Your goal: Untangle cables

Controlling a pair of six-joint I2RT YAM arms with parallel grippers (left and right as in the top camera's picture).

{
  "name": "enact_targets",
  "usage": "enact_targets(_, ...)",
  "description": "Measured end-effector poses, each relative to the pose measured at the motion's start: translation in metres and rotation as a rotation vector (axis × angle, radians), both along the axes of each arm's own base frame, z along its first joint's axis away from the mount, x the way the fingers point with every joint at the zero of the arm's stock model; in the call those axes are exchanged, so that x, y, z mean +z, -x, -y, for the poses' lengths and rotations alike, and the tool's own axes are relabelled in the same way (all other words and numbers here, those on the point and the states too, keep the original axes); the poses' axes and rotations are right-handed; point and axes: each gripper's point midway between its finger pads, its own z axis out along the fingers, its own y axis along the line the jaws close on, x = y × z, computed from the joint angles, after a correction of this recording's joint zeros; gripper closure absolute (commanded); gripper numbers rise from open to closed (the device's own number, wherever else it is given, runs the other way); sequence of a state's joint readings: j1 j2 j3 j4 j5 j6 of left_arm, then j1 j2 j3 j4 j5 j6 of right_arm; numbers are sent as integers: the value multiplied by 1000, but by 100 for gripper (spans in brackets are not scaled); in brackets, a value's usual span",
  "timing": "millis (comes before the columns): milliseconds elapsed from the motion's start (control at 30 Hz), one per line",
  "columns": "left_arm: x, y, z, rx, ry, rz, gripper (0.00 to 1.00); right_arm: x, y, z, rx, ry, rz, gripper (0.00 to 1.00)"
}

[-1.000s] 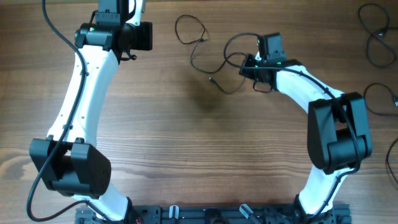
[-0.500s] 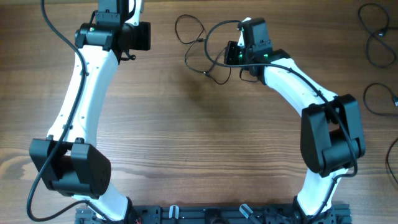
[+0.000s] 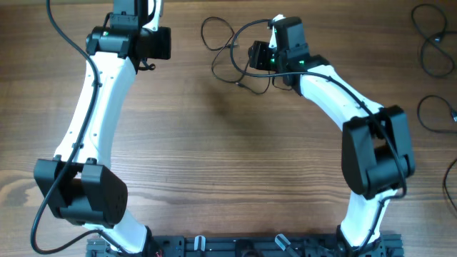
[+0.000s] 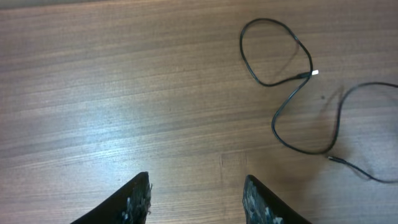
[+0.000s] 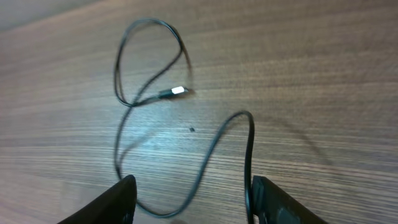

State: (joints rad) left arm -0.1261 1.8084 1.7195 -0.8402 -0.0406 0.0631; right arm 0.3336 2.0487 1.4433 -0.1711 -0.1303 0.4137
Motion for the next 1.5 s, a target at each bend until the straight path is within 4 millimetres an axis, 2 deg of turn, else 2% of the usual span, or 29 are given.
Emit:
enact_targets(133, -3, 4, -1, 0, -2, -21, 51, -30, -2, -10, 13, 14, -48, 32)
enact_targets(300, -5, 7, -1, 0, -4, -35, 51, -39, -10, -34, 49, 16, -50, 25)
enact_targets(433, -5, 7, -1, 0, -4, -34, 51, -32, -21, -53, 71, 11, -36, 22)
enact_targets(567, -2, 8, -1, 2, -5, -28, 51, -14, -38, -66, 81, -2, -4, 18)
enact_targets(767, 20, 14, -8, 24, -28, 19, 50, 6, -54, -73, 80, -20, 45, 8)
enact_targets(833, 30, 17, -9, 27, -28, 42, 51, 4, -55, -74, 79, -20, 41, 3)
enact_targets(1000, 50, 24, -11, 29, -24, 83, 50, -19, -55, -74, 78, -8, 13, 2)
enact_targets(1233, 51, 26, -11, 29, -24, 80, 50, -28, -58, -79, 70, 9, 30, 0)
enact_targets(1500, 50, 27, -11, 29, -25, 76, 50, -49, -44, -105, 109, 28, 16, 1)
